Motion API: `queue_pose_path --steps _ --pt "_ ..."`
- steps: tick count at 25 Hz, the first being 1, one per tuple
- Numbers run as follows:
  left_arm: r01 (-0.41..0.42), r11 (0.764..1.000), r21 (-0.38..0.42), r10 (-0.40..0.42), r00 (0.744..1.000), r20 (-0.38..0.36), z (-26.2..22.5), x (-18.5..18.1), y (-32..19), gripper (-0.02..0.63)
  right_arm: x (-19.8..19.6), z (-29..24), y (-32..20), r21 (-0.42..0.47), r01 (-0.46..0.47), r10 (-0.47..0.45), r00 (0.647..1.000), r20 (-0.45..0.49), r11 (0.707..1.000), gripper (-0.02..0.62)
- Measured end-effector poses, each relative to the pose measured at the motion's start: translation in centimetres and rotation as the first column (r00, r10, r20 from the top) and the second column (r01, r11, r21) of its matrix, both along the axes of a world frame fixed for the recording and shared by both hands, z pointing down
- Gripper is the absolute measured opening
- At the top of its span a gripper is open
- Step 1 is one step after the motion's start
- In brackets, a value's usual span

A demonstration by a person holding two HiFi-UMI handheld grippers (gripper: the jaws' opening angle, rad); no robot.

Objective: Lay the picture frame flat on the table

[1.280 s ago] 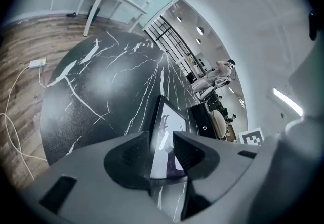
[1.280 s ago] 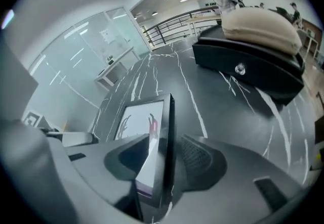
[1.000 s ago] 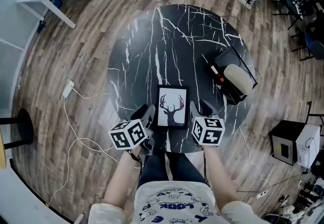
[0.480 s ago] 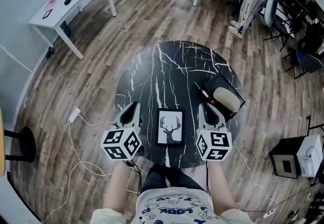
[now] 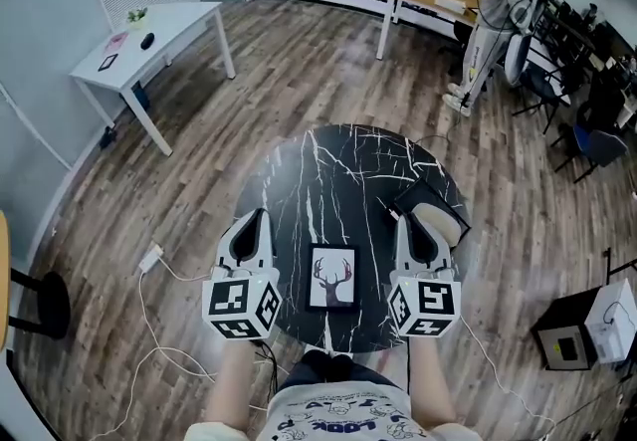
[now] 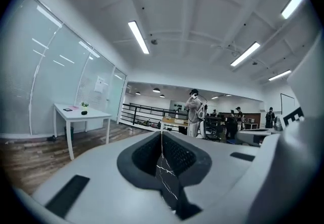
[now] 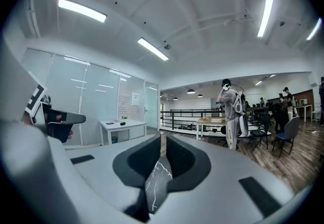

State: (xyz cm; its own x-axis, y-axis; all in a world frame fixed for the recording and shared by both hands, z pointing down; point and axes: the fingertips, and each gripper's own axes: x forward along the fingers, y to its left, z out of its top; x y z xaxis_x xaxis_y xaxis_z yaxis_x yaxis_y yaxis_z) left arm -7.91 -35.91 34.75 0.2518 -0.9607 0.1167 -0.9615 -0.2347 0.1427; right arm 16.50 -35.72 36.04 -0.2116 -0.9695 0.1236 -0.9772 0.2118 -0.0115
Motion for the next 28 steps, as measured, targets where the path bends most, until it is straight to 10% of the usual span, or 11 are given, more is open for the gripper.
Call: queue_pose_path --steps 28 --pt "0.044 0.991 0.124 -0.058 0.992 0.114 -4.2 -0.3 2.6 0.023 -0.2 -5.3 1.8 0.138 0.013 -0.009 1.0 -0.024 0.99 0.046"
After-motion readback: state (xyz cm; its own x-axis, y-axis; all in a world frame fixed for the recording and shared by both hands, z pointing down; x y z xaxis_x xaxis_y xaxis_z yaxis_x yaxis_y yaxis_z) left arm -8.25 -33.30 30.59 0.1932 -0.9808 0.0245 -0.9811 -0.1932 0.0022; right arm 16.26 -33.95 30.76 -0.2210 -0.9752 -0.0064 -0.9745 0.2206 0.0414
